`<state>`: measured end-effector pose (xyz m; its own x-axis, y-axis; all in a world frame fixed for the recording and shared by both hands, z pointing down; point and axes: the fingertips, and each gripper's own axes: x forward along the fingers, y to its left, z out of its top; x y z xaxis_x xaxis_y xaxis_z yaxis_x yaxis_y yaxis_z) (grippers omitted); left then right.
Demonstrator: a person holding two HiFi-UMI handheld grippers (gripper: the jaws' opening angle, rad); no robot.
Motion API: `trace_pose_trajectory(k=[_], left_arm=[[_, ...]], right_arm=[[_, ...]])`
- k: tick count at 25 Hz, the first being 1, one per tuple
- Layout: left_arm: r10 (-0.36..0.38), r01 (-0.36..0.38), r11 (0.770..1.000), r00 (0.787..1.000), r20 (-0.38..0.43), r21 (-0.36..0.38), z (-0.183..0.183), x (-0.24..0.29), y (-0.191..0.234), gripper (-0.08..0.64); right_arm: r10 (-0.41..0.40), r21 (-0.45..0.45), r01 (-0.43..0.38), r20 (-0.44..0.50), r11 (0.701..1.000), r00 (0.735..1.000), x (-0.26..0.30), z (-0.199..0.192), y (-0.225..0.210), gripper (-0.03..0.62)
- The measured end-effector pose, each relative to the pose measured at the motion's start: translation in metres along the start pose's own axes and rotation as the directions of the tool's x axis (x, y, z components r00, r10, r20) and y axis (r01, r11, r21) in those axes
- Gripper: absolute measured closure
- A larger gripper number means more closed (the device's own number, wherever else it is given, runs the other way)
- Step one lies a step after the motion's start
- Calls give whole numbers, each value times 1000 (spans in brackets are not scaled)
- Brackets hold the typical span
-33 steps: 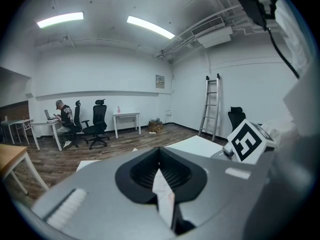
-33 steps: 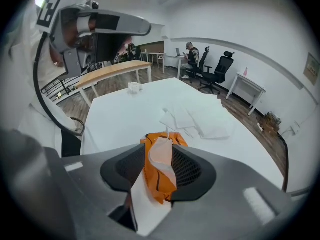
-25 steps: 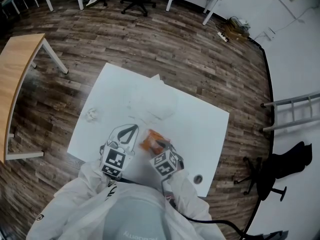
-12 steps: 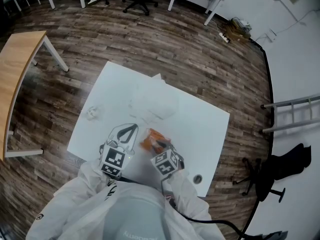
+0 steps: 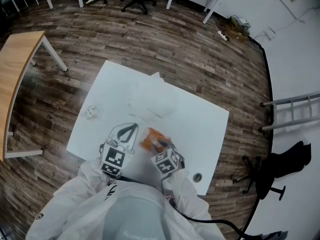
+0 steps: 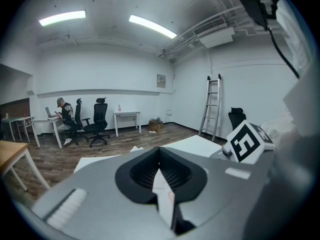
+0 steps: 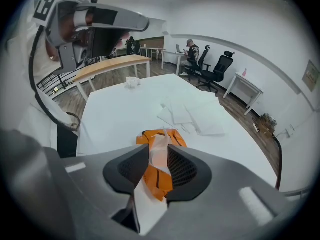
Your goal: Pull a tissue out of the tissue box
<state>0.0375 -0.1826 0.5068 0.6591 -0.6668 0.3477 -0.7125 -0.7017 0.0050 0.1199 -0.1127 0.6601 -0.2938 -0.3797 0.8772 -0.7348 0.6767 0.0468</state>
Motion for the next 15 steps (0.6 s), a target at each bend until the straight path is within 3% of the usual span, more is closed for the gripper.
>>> trace_pose_trajectory(k=[15], left_arm=[[-5,5,1000,1000,-14,0,-5,0,-3,560]], right_arm=[[-13,11,13,-2,1000,1000,-1,-1,0,538]])
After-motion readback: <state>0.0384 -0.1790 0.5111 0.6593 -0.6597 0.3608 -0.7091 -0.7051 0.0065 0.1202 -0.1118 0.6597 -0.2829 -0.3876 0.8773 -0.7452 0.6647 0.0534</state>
